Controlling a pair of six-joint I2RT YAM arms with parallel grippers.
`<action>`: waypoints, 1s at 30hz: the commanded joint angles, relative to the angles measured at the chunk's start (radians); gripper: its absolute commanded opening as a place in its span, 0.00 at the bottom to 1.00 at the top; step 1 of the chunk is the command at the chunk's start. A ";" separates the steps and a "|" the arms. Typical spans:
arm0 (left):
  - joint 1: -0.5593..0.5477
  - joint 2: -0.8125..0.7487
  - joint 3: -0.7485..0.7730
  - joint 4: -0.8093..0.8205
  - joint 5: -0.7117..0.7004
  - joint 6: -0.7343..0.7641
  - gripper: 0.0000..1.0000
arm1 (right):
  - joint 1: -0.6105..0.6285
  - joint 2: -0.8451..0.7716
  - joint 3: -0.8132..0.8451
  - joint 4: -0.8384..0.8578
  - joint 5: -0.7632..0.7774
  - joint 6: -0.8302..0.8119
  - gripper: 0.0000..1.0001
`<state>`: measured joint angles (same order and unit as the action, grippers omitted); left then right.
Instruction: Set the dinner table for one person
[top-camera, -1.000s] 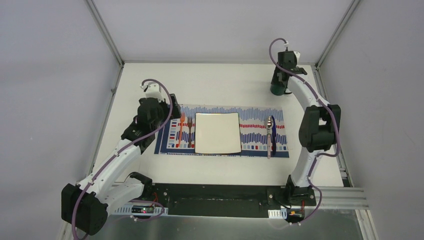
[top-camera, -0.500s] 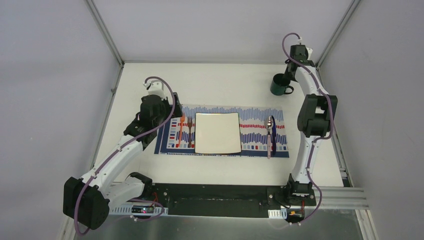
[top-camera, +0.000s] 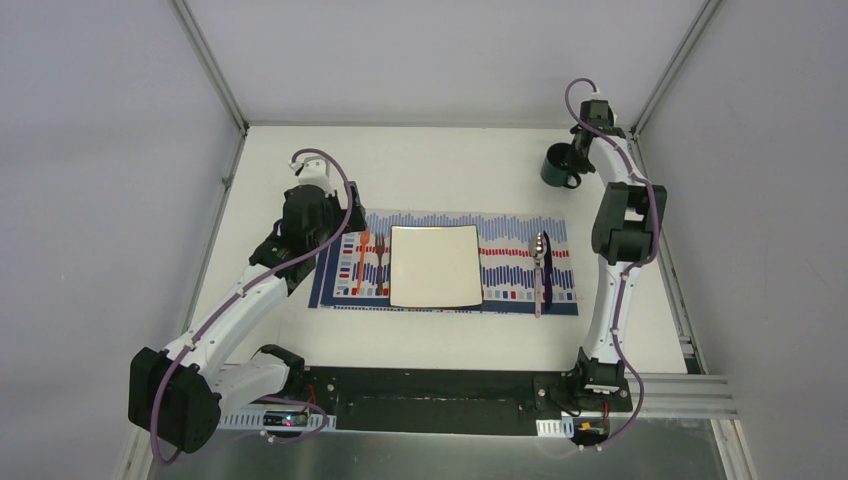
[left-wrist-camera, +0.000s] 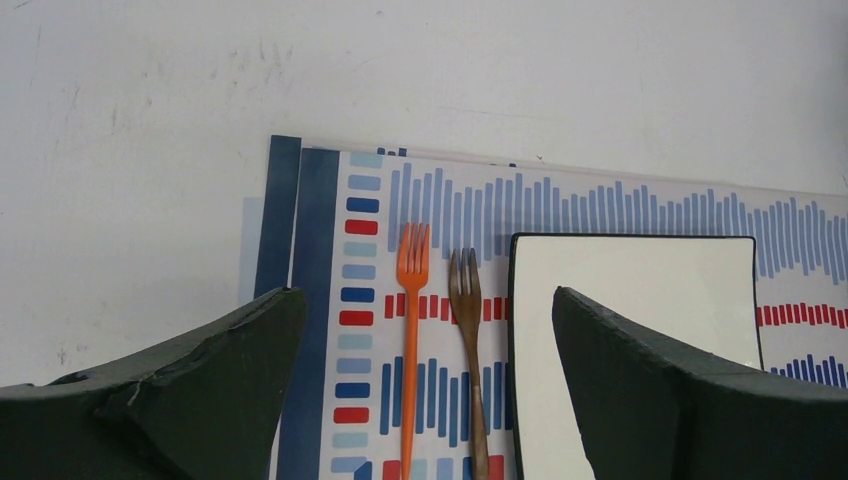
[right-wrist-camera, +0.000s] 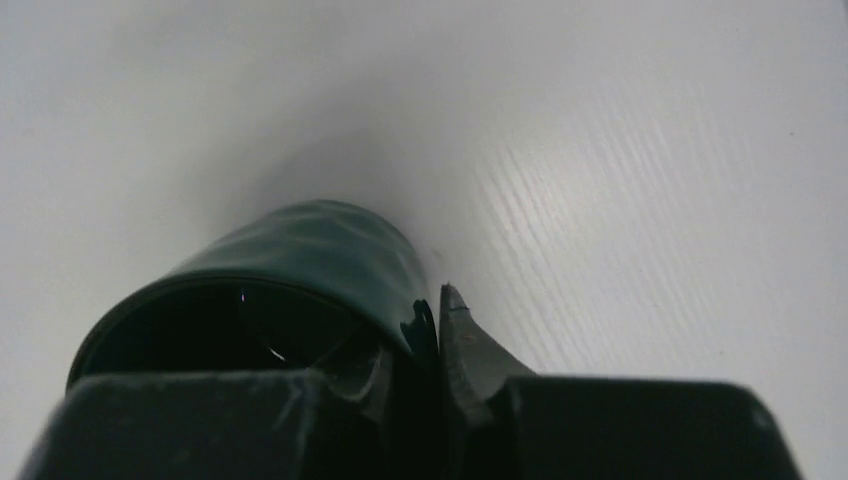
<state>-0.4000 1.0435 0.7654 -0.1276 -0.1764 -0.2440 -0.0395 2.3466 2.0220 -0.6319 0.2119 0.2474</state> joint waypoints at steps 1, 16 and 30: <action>-0.007 0.004 0.041 0.021 -0.004 0.014 0.99 | 0.004 -0.009 0.023 0.014 -0.051 0.049 0.00; -0.007 -0.028 0.007 0.040 0.023 -0.014 0.99 | 0.101 -0.241 -0.122 0.008 -0.015 0.077 0.00; -0.008 -0.081 -0.024 0.038 0.049 -0.036 0.99 | 0.317 -0.589 -0.438 -0.028 0.123 0.068 0.00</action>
<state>-0.4000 1.0012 0.7536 -0.1268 -0.1471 -0.2588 0.2562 1.8942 1.6623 -0.6704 0.2768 0.2935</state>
